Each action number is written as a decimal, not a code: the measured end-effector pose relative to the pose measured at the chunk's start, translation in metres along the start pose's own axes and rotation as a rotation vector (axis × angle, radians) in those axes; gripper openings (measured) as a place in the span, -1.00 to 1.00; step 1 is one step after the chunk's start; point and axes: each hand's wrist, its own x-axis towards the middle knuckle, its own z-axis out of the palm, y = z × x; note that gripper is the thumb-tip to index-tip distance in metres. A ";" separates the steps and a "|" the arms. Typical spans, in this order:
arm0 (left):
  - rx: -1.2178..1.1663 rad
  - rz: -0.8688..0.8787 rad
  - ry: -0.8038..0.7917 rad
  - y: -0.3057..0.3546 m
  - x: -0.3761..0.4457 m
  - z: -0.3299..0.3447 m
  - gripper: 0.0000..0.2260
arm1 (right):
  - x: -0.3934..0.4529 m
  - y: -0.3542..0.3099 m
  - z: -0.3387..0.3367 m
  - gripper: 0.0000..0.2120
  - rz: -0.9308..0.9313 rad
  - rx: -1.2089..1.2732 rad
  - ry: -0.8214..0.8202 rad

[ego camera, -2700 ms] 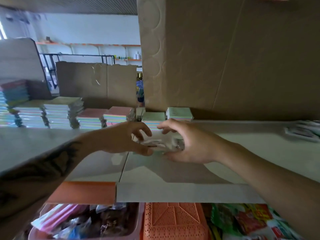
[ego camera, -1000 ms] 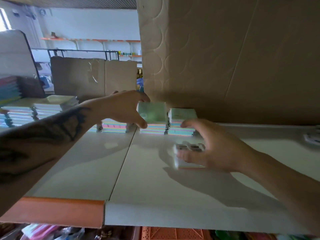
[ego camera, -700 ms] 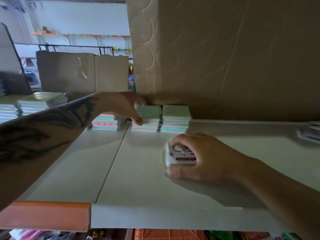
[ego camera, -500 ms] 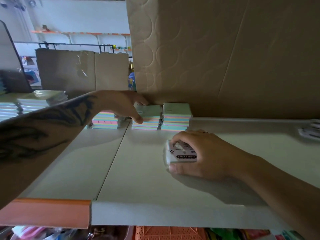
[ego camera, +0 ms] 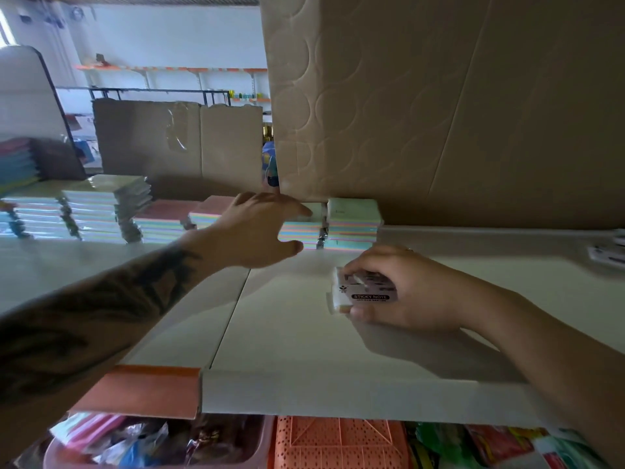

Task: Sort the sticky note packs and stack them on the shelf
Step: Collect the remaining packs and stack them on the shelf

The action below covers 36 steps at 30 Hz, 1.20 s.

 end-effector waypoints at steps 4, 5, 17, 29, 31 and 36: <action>-0.223 0.114 -0.033 0.025 -0.035 0.004 -0.45 | -0.002 -0.005 -0.004 -0.54 0.033 0.059 0.079; -0.277 0.127 -0.049 0.031 -0.042 0.002 -0.46 | -0.002 -0.004 -0.005 -0.55 0.044 0.121 0.104; -0.807 -0.011 0.090 0.044 -0.060 0.013 -0.81 | 0.001 -0.010 -0.006 -0.57 -0.008 0.714 0.200; -1.214 -0.249 -0.008 0.037 -0.073 0.007 -0.73 | 0.001 -0.024 0.005 -0.29 -0.372 -0.031 0.480; -1.233 -0.279 -0.012 0.034 -0.078 0.003 -0.61 | 0.004 -0.029 0.005 -0.33 -0.400 -0.043 0.484; -1.265 -0.309 0.006 0.020 -0.090 -0.001 -0.54 | 0.018 -0.050 0.004 -0.40 -0.473 -0.029 0.380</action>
